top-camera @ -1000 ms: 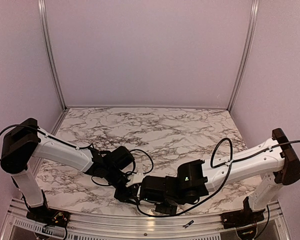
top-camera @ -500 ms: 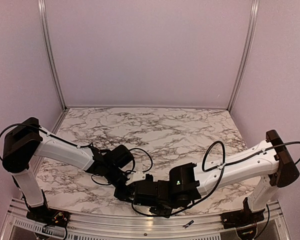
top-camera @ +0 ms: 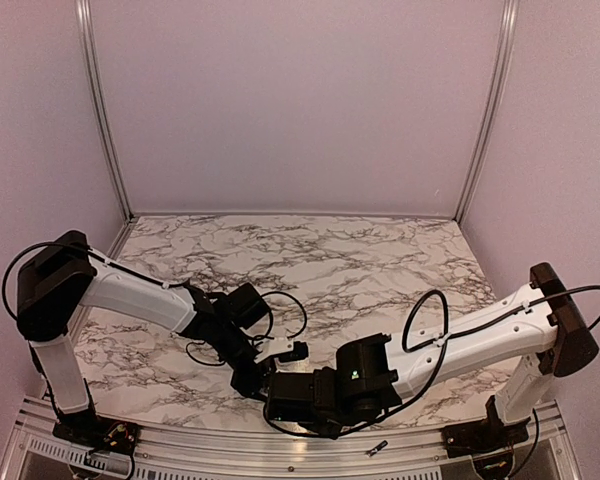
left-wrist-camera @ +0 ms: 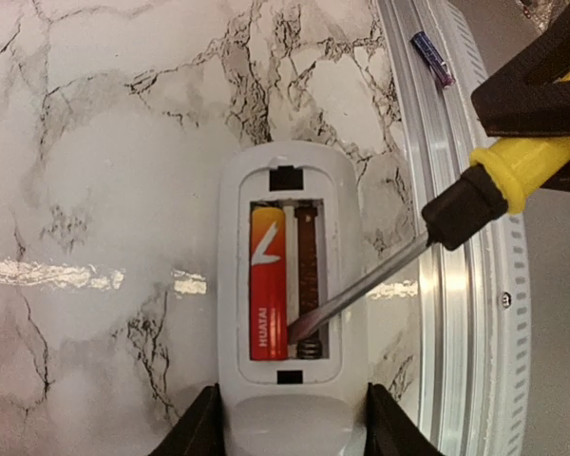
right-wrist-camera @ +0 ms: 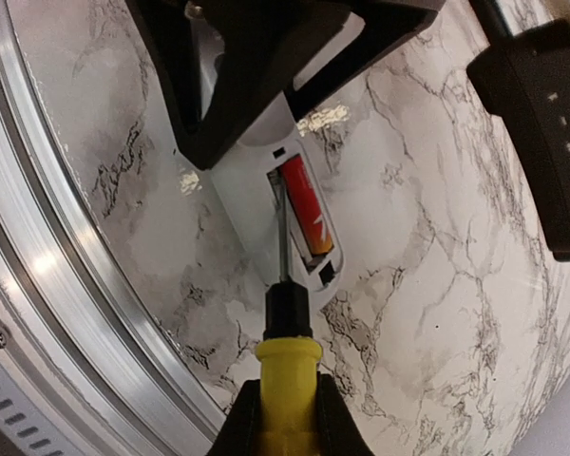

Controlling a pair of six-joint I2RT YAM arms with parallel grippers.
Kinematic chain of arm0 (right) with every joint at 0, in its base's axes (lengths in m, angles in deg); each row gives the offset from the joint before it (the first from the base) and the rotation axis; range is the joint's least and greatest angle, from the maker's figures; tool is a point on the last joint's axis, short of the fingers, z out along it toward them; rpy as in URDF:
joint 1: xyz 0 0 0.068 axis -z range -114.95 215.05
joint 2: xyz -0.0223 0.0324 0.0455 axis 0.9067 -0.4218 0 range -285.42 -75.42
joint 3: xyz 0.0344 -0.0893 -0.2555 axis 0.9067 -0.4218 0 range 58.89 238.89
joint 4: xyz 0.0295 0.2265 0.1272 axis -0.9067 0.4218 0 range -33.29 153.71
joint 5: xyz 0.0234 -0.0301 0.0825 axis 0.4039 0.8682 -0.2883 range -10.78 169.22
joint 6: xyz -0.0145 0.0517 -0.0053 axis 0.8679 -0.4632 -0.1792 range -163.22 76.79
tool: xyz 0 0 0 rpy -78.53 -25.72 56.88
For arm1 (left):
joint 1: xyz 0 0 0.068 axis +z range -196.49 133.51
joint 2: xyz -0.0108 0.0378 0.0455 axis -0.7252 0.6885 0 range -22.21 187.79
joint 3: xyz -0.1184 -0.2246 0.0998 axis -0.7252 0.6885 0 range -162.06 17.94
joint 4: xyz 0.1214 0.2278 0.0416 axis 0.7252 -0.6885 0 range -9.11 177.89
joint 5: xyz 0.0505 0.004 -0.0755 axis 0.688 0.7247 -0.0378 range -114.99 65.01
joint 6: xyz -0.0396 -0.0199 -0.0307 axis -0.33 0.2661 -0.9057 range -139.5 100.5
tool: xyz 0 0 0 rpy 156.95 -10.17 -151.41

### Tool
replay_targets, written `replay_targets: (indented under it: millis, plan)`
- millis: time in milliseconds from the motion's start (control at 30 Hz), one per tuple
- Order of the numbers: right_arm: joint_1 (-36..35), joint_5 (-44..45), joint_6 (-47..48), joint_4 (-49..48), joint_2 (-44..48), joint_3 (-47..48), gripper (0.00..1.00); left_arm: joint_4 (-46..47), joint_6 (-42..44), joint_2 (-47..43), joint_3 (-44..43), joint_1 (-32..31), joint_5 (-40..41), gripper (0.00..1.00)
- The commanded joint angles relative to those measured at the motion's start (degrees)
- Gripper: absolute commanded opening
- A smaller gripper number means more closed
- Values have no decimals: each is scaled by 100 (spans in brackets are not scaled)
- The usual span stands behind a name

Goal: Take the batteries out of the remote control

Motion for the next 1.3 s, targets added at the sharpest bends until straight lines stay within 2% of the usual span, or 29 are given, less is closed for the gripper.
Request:
replay_targets:
  millis: [0,167,333,767,1267]
  plan:
    - [113,450,-228,-175,-394,-142,0,-21,-243,83,-308,-147,-1447,0]
    - [110,153,48,-286,-320,-231,0,-158,-228,118,-386,-132,-1320,0]
    - [114,-348,441,-328,-119,-333,0,-75,-40,-66,-255,-135,-469,0]
    - [120,-268,430,-311,-534,-34,0,736,-11,-538,191,-194,335,0]
    - [209,1039,351,-67,-694,122,0,567,-411,-367,95,-179,-885,0]
